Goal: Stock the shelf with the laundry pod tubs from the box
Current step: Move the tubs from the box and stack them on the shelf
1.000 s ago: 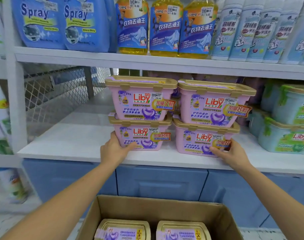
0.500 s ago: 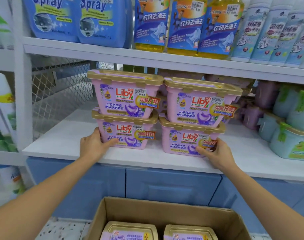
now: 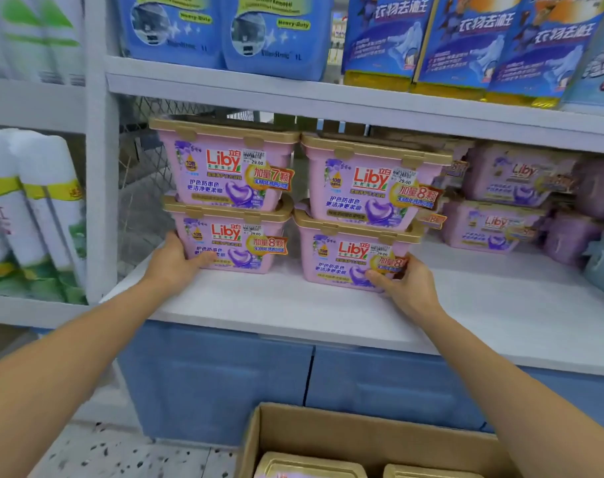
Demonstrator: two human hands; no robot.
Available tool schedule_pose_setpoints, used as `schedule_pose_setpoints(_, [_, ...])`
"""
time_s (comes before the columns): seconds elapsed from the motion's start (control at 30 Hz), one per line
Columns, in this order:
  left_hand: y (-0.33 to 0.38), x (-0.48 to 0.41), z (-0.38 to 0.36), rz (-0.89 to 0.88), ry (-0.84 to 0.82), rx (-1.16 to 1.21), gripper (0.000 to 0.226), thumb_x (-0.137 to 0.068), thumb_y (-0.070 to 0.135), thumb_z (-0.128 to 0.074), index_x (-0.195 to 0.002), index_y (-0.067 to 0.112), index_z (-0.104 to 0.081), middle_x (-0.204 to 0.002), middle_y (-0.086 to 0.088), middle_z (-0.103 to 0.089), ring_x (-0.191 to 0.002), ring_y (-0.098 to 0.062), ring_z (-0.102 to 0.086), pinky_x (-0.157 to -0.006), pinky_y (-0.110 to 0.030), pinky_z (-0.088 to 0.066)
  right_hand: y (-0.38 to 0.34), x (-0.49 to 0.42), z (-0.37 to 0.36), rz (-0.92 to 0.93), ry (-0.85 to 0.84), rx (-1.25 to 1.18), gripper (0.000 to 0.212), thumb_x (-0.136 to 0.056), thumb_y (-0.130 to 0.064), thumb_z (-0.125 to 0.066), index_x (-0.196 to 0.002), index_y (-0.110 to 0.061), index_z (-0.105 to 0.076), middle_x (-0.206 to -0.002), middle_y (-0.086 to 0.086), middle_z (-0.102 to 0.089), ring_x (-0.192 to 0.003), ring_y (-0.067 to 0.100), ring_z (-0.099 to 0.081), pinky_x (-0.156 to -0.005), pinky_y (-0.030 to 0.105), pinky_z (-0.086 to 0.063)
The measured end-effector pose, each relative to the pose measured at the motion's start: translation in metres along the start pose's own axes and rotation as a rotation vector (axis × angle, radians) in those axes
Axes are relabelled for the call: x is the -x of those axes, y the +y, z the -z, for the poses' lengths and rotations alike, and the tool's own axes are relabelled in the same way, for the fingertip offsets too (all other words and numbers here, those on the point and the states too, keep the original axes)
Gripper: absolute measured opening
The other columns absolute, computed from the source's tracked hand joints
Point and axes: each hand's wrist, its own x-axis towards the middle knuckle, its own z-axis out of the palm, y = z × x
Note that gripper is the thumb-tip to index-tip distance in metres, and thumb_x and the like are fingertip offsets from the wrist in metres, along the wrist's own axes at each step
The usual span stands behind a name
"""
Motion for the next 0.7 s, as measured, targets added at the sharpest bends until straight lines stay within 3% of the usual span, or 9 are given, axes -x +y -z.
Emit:
schedule_pose_setpoints(0.2, [-0.015,-0.043,0.006,-0.006,0.013,0.133,0.064,-0.083,0.010,-0.067,-0.134,-0.001,-0.030,-0.136,-0.011,-0.050,-0.123,-0.024,-0.049,-0.101,-0.036,-0.038,-0.014,-0.020,-0.035,-0.041,0.009,-0.016,0.045,-0.075,-0.026,-0.075,-0.112,-0.009,-0.056,-0.096,-0.001,-0.061,-0.083,0.013,-0.057,-0.070,0.018,-0.043])
schedule_pose_setpoints(0.37, [-0.031,-0.075,0.004,-0.015,0.059,0.177,0.059,-0.083,0.007,-0.066,-0.132,0.003,-0.035,-0.137,-0.015,-0.051,-0.125,-0.032,-0.050,-0.107,-0.047,-0.039,-0.021,-0.041,-0.056,-0.065,0.001,-0.042,0.049,-0.074,-0.025,-0.075,-0.116,-0.010,-0.054,-0.106,-0.001,-0.063,-0.096,0.015,-0.059,-0.081,0.025,-0.046])
schedule_pose_setpoints(0.47, [-0.042,-0.095,0.004,-0.061,0.078,0.171,0.053,-0.080,0.007,-0.069,-0.127,0.005,-0.044,-0.131,-0.014,-0.057,-0.119,-0.031,-0.055,-0.103,-0.050,-0.042,-0.025,-0.052,-0.065,-0.034,-0.002,-0.054,0.050,-0.076,-0.021,-0.074,-0.119,-0.007,-0.054,-0.118,0.005,-0.064,-0.100,0.015,-0.059,-0.077,0.018,-0.045])
schedule_pose_setpoints(0.53, [-0.045,-0.105,0.005,-0.073,0.082,0.181,0.050,-0.081,0.003,-0.067,-0.127,0.001,-0.046,-0.131,-0.016,-0.057,-0.119,-0.030,-0.055,-0.104,-0.048,-0.042,-0.028,-0.058,-0.071,-0.015,-0.021,-0.060,0.049,-0.077,-0.018,-0.073,-0.119,-0.006,-0.053,-0.119,0.007,-0.064,-0.094,0.010,-0.055,-0.070,0.010,-0.043])
schedule_pose_setpoints(0.63, [-0.038,-0.112,0.002,-0.092,0.072,0.194,0.048,-0.083,-0.002,-0.063,-0.129,-0.003,-0.047,-0.131,-0.017,-0.056,-0.120,-0.029,-0.054,-0.103,-0.041,-0.041,-0.027,-0.068,-0.078,0.000,-0.013,-0.067,0.048,-0.076,-0.017,-0.073,-0.119,-0.004,-0.054,-0.119,0.010,-0.065,-0.095,0.011,-0.057,-0.074,0.015,-0.043])
schedule_pose_setpoints(0.7, [-0.036,-0.117,0.001,-0.103,0.062,0.162,0.046,-0.083,-0.001,-0.064,-0.127,-0.003,-0.050,-0.128,-0.015,-0.057,-0.117,-0.026,-0.055,-0.100,-0.037,-0.042,-0.026,-0.074,-0.081,0.018,0.009,-0.046,0.049,-0.076,-0.017,-0.073,-0.119,-0.003,-0.053,-0.119,0.011,-0.065,-0.095,0.013,-0.057,-0.069,0.010,-0.039])
